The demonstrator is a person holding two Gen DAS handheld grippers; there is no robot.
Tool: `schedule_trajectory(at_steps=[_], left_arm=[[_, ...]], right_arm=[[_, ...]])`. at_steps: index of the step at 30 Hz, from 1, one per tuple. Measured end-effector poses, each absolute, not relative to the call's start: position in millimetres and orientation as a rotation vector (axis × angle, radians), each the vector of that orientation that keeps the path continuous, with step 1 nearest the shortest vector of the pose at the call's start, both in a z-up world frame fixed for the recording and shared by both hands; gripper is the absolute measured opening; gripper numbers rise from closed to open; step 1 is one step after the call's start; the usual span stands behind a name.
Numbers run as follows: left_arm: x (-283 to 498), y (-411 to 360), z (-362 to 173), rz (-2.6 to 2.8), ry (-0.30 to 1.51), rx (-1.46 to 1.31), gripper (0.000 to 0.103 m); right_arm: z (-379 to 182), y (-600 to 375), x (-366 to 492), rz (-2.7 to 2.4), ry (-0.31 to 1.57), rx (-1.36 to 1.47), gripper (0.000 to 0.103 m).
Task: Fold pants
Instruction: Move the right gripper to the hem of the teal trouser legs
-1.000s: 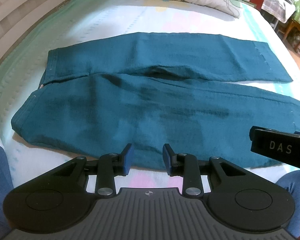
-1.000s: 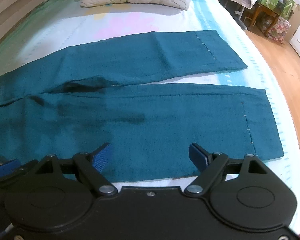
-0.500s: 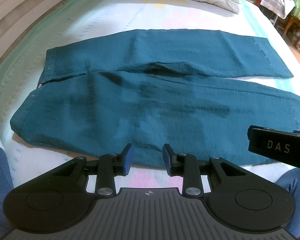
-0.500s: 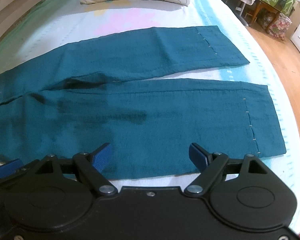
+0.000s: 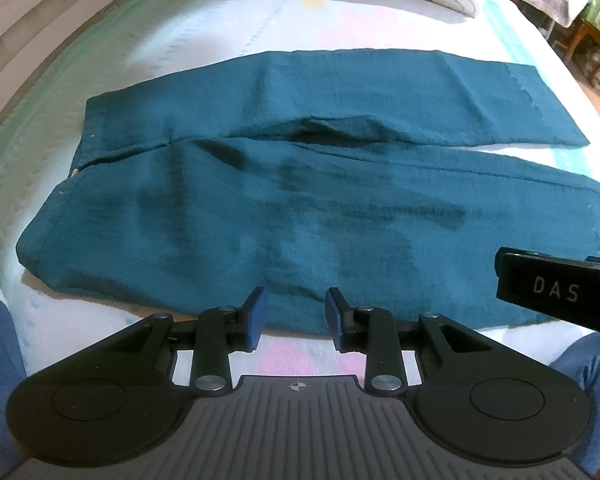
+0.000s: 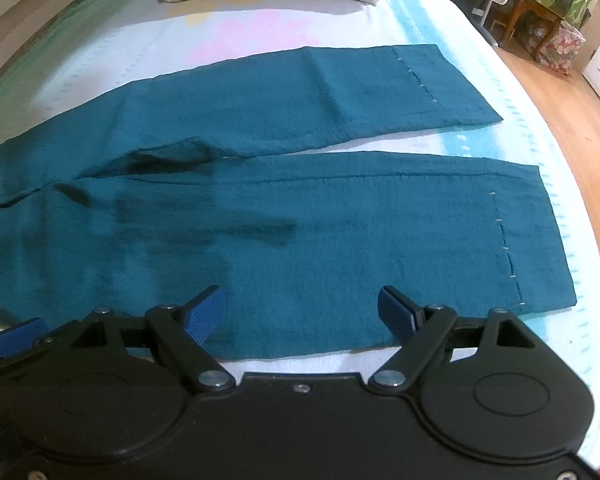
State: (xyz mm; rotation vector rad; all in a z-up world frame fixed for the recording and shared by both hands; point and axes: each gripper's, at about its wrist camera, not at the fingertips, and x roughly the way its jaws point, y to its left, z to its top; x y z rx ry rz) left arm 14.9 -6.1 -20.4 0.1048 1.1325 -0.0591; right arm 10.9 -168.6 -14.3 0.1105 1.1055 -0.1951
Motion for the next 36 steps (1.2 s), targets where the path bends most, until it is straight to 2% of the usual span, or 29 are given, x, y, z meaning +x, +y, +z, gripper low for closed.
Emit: schedule_trajectory(at_steps=[14,19,24,27,36], left_arm=[[48,-11,-27,-0.098,1.15,0.174,0.031],[81,-10,-23,-0.103,1.129,0.159,0.031],[129,-5,-22,-0.109,1.125,0.095,0.031],[160,-7,-24,-0.078,1.109,0.12,0.031],[234,-2,-48,-0.044,1.121,0.125,0.031]], right_arm=[[-33,-202,49,-0.244,1.166,0.192,0.084],[-42,-227,82,-0.264,1.193,0.289,0.079],[-53,-254,138,-0.297,1.207,0.25,0.075],[-58,-274,178,-0.336,1.209,0.259,0.064],[-59,-315,310,-0.432,1.108,0.31,0.064]])
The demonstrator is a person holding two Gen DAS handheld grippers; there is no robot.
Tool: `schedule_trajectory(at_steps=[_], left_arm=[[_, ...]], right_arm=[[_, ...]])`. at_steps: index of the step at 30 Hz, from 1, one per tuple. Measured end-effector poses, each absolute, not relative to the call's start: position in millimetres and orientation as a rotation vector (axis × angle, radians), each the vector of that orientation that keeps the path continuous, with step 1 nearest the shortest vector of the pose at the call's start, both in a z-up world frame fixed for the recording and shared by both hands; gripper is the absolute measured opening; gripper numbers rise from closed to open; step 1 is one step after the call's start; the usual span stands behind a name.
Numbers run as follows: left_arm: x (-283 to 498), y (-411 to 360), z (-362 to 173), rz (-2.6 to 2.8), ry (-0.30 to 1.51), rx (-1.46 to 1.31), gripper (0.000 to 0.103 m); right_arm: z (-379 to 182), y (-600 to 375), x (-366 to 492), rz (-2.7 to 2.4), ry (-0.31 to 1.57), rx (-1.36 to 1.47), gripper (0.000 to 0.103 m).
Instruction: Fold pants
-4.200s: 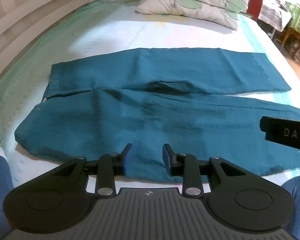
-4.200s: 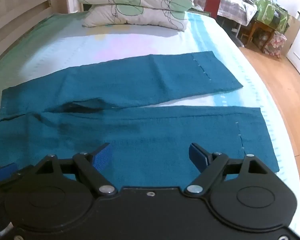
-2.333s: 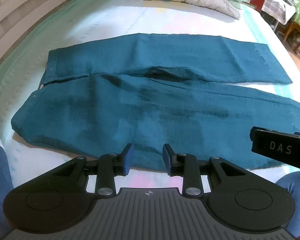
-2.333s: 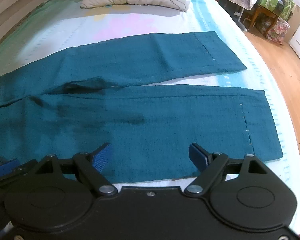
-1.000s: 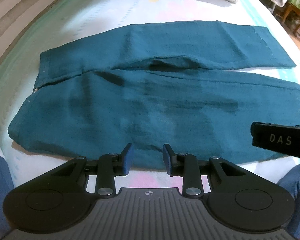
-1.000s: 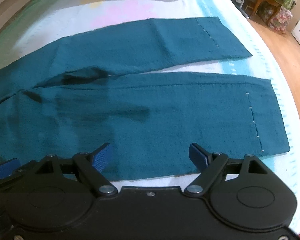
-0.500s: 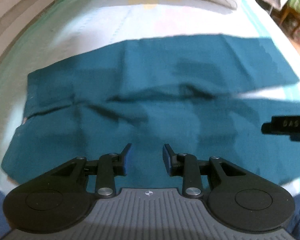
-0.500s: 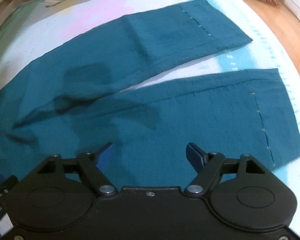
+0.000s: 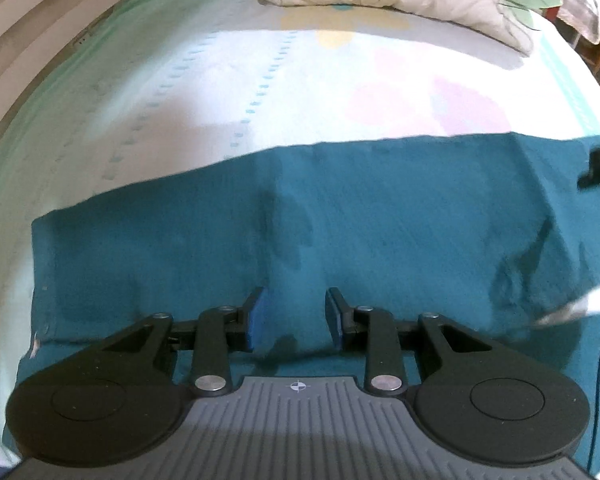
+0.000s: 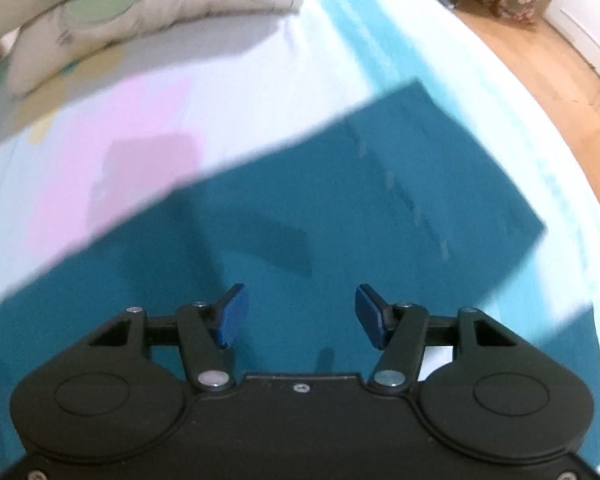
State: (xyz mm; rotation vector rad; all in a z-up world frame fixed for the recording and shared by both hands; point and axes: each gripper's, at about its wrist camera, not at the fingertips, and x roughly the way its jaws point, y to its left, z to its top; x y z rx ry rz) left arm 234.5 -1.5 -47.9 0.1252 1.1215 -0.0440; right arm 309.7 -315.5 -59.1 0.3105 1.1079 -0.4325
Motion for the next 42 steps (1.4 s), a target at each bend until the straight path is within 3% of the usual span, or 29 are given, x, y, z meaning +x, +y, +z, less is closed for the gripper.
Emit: schedule_trajectory(at_steps=[9,16,17,19,21,30,42], left_arm=[[264,6,-70,-0.034,1.146,0.133,0.031],[269,12,-74,-0.022,1.15,0.126,0.031],[271,11,-74,-0.021,1.15,0.123,0.031],[271,10,-72,-0.019,1.147,0.111,0.031],[274,9,-71,-0.028,1.148,0.089,0.031],[301,-7,-60,-0.078,1.131,-0.011,0.031],[340,-6,-86,-0.054,1.2,-0.182,0.03]], right_arm=[[-91,-339,398,-0.549,1.044,0.459,0.064],[-115,-345,410,-0.583,1.095,0.481,0.062],[-115,-345,405,-0.581,1.081,0.467,0.056],[-113,-344,398,-0.564,1.09,0.416,0.028],[-110,-349,383,-0.512,1.097,0.437,0.012],[-96,-360,311,-0.423,1.103,0.515,0.008],[-111,-363,296,-0.375,1.113,0.537,0.008]])
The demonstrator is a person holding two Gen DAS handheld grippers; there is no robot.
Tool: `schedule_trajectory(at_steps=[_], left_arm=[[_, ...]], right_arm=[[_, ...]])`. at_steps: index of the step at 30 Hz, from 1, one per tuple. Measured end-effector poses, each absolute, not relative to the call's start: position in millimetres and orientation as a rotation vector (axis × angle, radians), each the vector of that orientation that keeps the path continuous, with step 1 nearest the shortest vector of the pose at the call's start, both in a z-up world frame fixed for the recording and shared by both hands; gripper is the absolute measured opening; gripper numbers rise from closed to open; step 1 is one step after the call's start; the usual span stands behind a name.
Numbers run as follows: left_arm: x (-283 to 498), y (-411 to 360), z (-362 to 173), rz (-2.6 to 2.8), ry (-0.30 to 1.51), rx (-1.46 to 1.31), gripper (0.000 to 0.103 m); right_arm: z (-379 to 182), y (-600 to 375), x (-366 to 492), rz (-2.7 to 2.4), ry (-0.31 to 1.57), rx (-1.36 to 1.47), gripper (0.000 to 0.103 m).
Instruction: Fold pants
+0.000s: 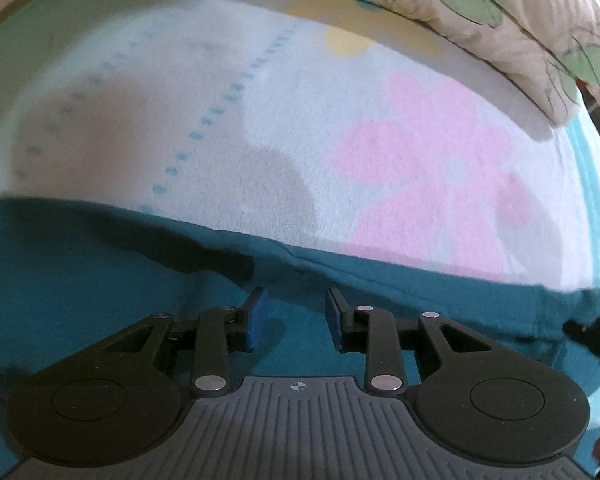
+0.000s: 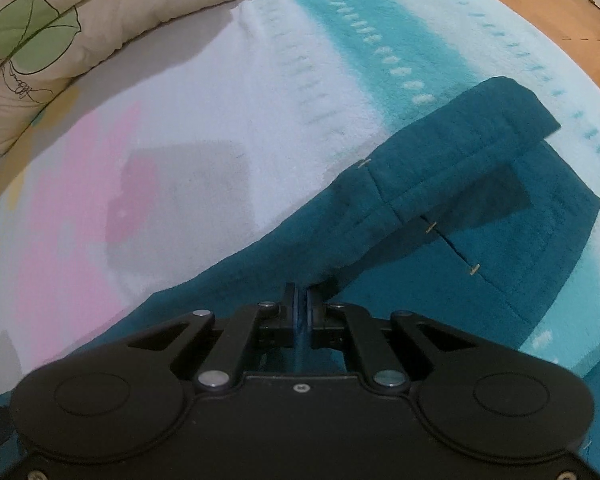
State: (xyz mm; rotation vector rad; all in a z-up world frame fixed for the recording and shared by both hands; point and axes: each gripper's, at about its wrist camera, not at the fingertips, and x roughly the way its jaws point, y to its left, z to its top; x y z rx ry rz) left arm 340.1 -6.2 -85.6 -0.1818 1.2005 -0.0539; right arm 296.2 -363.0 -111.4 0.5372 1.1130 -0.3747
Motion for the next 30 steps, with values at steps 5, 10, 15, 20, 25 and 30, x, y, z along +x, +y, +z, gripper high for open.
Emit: schedule_trajectory(at_steps=[5,10,15,20,25,30], left_arm=[[354,1,-86,-0.023,1.183,-0.266,0.031],[364,-1,-92,0.0,1.194,-0.278,0.031],[368,-1,-102,0.009,1.207,-0.318,0.031],[374,-2,-114,0.026,1.234,-0.34,0.031],[379,-3,-115,0.023,1.223,-0.344,0.021],[364,-6,-89,0.02,1.139,-0.29,0.005]], right_arm=[[-115,-367,293,-0.369,1.111,0.551,0.008],[-116,-366,293,-0.366,1.11,0.544,0.008],[-117,-368,293,-0.362,1.112,0.551,0.008],[-118,-368,292,-0.358,1.111,0.554,0.008],[-118,-370,291,-0.352,1.109,0.565,0.008],[-108,-374,281,-0.321,1.087,0.597,0.008]])
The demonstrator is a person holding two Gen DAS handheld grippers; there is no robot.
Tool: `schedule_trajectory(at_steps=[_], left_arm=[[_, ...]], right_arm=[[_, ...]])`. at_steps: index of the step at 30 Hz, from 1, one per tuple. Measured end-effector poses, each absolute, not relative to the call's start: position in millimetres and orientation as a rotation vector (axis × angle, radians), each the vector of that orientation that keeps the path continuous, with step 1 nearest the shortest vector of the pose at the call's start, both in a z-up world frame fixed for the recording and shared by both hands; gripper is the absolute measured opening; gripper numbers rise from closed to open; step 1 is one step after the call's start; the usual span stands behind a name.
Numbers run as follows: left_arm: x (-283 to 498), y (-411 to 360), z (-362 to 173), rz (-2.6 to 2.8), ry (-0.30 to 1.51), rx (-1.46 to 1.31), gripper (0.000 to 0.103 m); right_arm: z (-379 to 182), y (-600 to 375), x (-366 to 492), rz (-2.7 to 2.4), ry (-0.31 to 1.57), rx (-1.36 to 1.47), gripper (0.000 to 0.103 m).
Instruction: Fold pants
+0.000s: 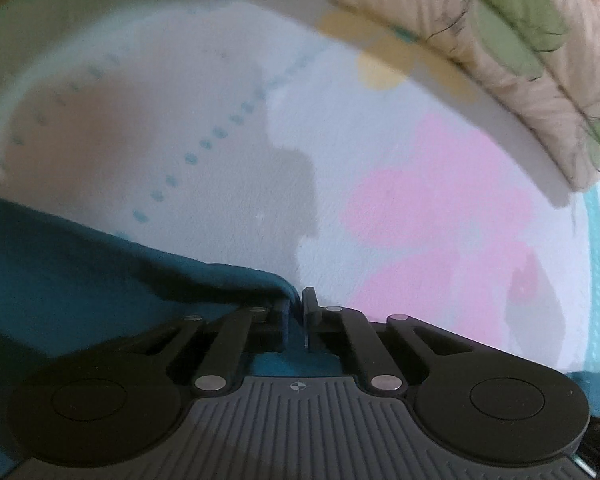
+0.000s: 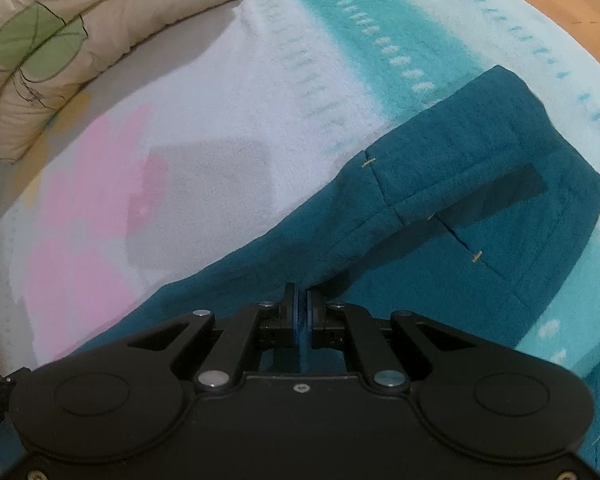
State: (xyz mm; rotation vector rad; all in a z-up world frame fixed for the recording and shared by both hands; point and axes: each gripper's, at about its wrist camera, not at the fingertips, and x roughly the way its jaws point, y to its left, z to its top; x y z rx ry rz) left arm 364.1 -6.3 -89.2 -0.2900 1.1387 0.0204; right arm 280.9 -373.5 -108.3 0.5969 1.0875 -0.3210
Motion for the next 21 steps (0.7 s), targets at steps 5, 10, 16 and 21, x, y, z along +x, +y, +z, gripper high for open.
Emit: schedule_trajectory(at_steps=[5,10,16,21], left_arm=[[330,-16,-43,-0.027,1.05,-0.191,0.004],[285,-22,10,-0.085,0.957,-0.138,0.004],[221,-23,49,-0.144,0.863,-0.07,0.004],[153,-9,47,-0.164,0.838,-0.017,0.004]], right_arm=[[-70,-374,257,-0.31,1.025,0.567,0.008],[-17,-377,216,-0.303,0.94,0.533,0.008],[32,-372,139,-0.286,0.885,0.518,0.008],[24,-356,70,-0.279,0.928,0.535,0.008]])
